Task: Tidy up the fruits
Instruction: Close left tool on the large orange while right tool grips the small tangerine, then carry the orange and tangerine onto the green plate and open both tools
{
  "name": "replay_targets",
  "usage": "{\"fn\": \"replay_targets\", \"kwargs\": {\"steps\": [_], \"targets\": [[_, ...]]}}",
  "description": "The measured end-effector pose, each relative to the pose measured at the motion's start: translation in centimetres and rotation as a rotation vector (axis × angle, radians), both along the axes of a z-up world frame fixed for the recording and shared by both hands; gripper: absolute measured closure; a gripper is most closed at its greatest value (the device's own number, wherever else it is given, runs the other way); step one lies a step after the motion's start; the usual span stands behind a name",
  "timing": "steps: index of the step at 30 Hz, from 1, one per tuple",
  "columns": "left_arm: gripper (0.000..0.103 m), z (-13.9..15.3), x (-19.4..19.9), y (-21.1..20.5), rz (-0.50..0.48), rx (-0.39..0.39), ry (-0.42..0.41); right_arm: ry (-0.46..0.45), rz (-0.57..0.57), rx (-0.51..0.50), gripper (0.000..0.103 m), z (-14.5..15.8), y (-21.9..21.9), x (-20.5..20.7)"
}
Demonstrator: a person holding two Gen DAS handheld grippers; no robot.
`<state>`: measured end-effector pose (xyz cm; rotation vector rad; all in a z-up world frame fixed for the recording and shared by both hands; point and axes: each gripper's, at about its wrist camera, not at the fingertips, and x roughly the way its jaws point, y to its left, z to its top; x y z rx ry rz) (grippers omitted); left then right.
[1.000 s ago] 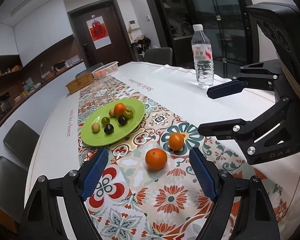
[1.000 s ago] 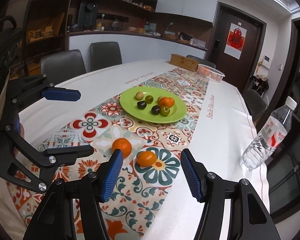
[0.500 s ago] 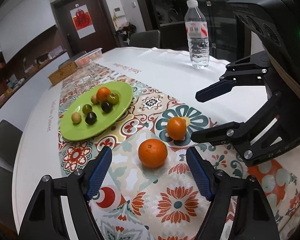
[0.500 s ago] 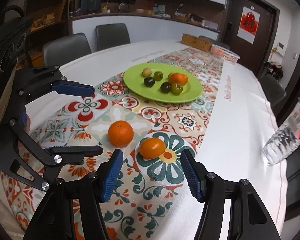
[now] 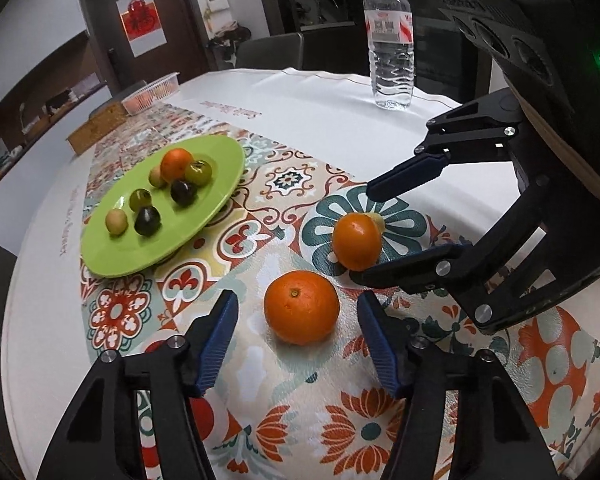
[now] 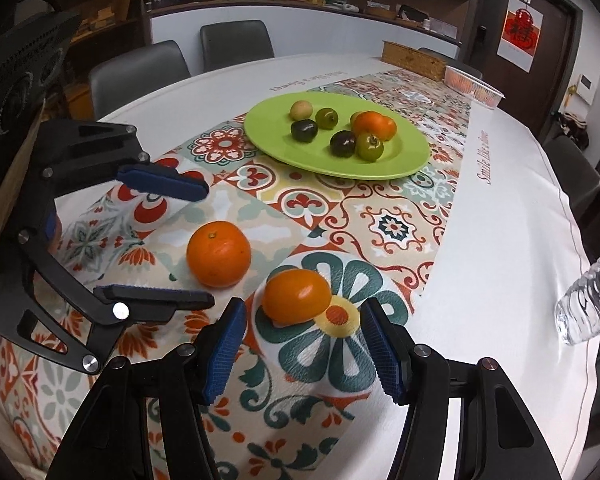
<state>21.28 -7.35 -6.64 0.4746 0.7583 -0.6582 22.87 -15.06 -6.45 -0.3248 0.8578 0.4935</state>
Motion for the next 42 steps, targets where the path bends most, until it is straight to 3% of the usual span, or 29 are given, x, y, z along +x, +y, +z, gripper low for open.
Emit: {"fn": "replay_targets", "kwargs": {"steps": [9, 11, 16, 25, 42], "targets": [[0.063, -0.7, 0.8, -0.3, -0.014, 0.003, 0.05, 0.022, 0.026, -0.002, 0.049, -0.8, 0.2, 1.0], [0.063, -0.7, 0.9, -0.3, -0.007, -0.004, 0.057, 0.03, 0.029, 0.011, 0.049, -0.9, 0.2, 1.1], [0.063, -0.5, 1.1, 0.3, 0.045, -0.053, 0.097, 0.047, 0.023, 0.038, 0.063, -1.1, 0.1, 1.3], [0.064, 0.5, 0.3, 1.5, 0.161, -0.107, 0.086, 0.045, -0.019, 0.092, 0.063, -0.2, -0.2, 0.7], [0.064, 3.7, -1.8, 3.2, 0.259, -0.173, 0.011, -0.045, -0.05, 0.148, 0.063, 3.6, 0.1, -1.2]]}}
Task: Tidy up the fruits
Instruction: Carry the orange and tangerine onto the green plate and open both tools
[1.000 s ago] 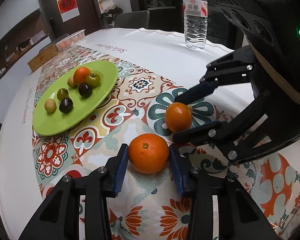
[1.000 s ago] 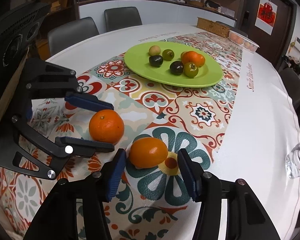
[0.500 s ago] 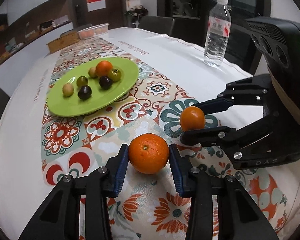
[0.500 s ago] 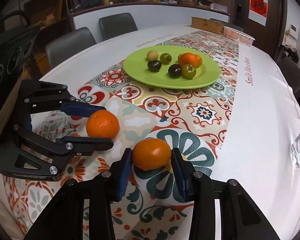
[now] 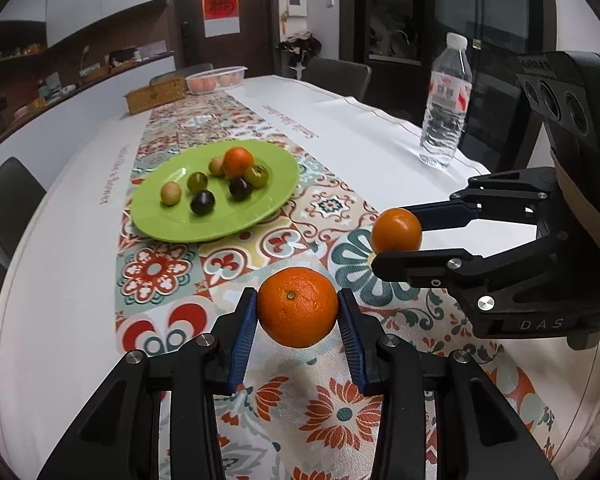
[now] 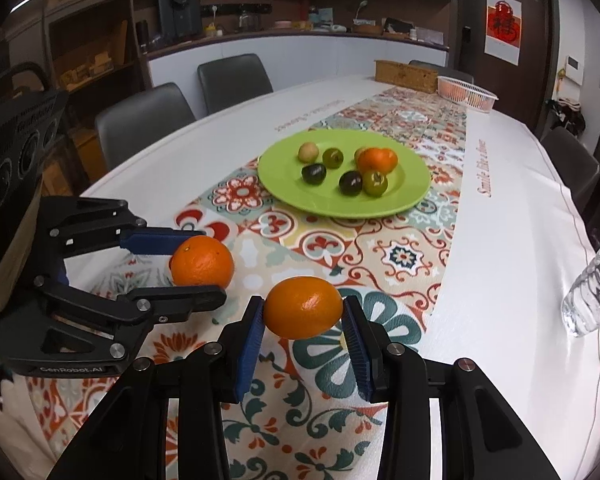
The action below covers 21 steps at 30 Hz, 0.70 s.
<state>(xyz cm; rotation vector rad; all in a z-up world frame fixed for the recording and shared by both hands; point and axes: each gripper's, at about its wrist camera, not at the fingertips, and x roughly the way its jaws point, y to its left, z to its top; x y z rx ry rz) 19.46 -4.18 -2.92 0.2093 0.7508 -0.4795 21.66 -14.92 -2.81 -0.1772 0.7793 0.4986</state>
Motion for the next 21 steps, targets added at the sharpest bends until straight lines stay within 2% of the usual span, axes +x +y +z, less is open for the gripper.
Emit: {"fn": "replay_targets", "kwargs": {"steps": [21], "targets": [[0.064, 4.1, 2.0, 2.6, 0.123, -0.019, -0.095, -0.108, -0.058, 0.064, 0.063, 4.0, 0.8, 1.8]]}}
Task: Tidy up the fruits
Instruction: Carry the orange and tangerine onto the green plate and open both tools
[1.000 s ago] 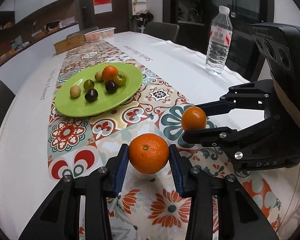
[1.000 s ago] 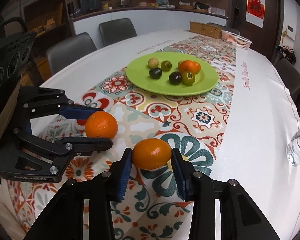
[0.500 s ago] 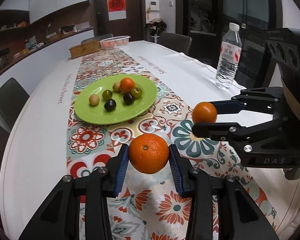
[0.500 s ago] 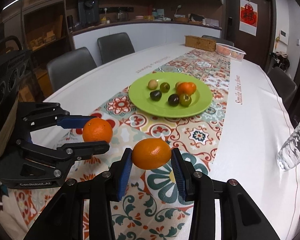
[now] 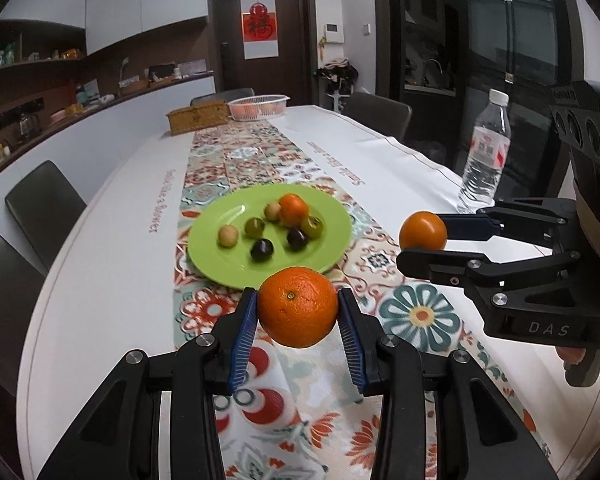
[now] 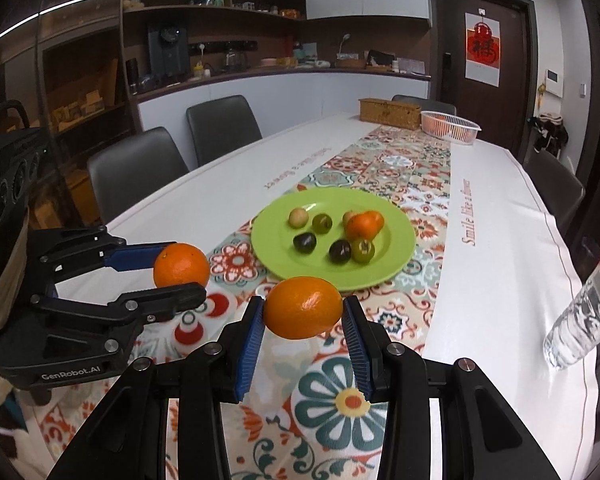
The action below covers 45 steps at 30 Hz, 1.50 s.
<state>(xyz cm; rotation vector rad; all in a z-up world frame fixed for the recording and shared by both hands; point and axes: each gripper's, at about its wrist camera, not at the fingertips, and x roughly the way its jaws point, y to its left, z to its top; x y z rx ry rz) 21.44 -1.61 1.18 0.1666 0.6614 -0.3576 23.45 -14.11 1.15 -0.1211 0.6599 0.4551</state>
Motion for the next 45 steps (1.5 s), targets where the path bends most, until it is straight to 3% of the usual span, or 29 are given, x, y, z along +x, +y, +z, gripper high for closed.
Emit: {"fn": "replay_targets", "kwargs": {"steps": [14, 24, 33, 45], "targets": [[0.064, -0.2, 5.4, 2.1, 0.042, -0.034, 0.042, 0.024, -0.02, -0.009, 0.063, -0.8, 1.7, 4.3], [0.064, -2.0, 10.1, 2.7, 0.052, -0.005, 0.077, 0.076, -0.045, -0.011, 0.063, -2.7, 2.6, 8.2], [0.064, -4.2, 14.0, 3.2, 0.061, -0.027, 0.139, 0.121, -0.075, -0.012, 0.063, -4.9, 3.2, 10.8], [0.064, -5.9, 16.3, 3.3, 0.067, -0.047, 0.181, 0.146, -0.087, -0.018, 0.062, -6.4, 3.6, 12.5]]}}
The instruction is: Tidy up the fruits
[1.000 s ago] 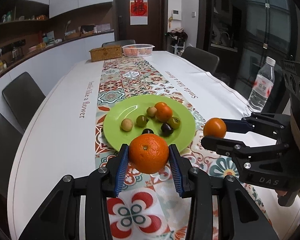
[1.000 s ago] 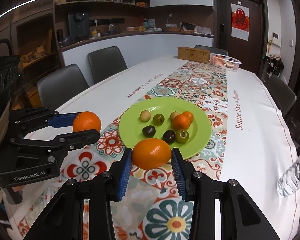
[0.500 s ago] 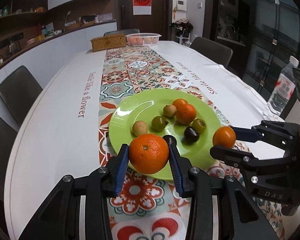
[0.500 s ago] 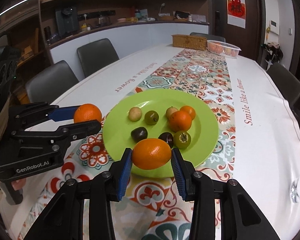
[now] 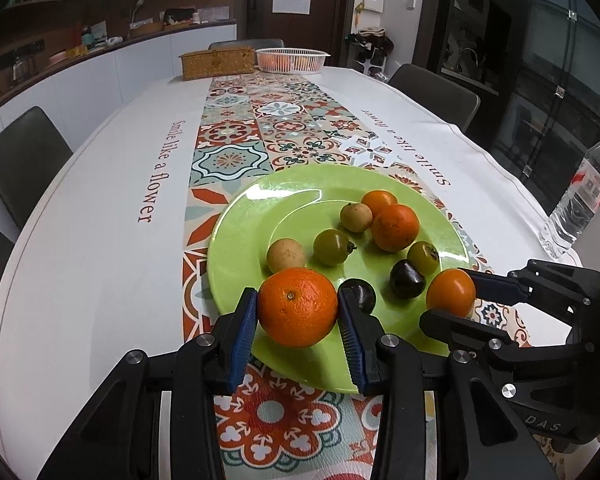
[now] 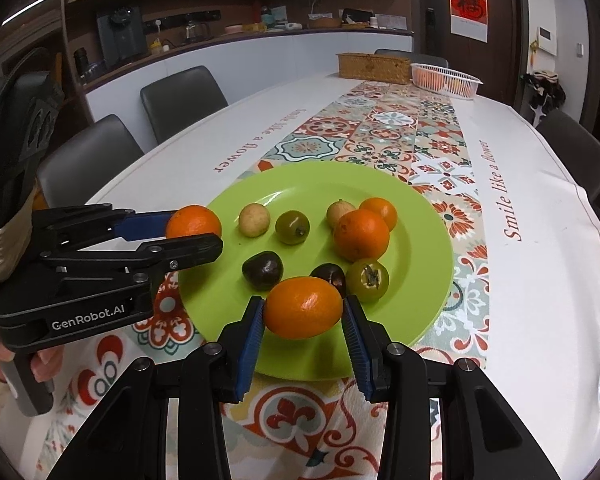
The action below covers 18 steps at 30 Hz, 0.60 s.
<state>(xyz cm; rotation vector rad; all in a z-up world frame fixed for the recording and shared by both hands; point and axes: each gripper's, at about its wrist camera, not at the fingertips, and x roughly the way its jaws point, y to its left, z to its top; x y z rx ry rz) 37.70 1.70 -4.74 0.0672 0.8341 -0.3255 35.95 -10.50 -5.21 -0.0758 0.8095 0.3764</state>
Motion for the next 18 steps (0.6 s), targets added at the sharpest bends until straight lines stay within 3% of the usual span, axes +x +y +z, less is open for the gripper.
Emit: {"fn": "replay_targets", "kwargs": {"steps": [5, 7, 9, 18], "targets": [[0.061, 0.1, 0.2, 0.0, 0.004, 0.002, -0.012, -0.003, -0.01, 0.01, 0.062, -0.1, -0.1, 0.1], [0.054, 0.3, -0.2, 0.1, 0.011, 0.007, -0.031, -0.009, -0.017, 0.019, 0.057, 0.1, -0.2, 0.0], [0.053, 0.6, -0.5, 0.2, 0.024, 0.018, -0.047, -0.016, -0.026, 0.018, 0.052, 0.4, -0.4, -0.2], [0.048, 3.0, -4.6, 0.3, 0.078, 0.064, -0.12, -0.078, -0.085, -0.015, 0.049, 2.2, -1.6, -2.6]]}}
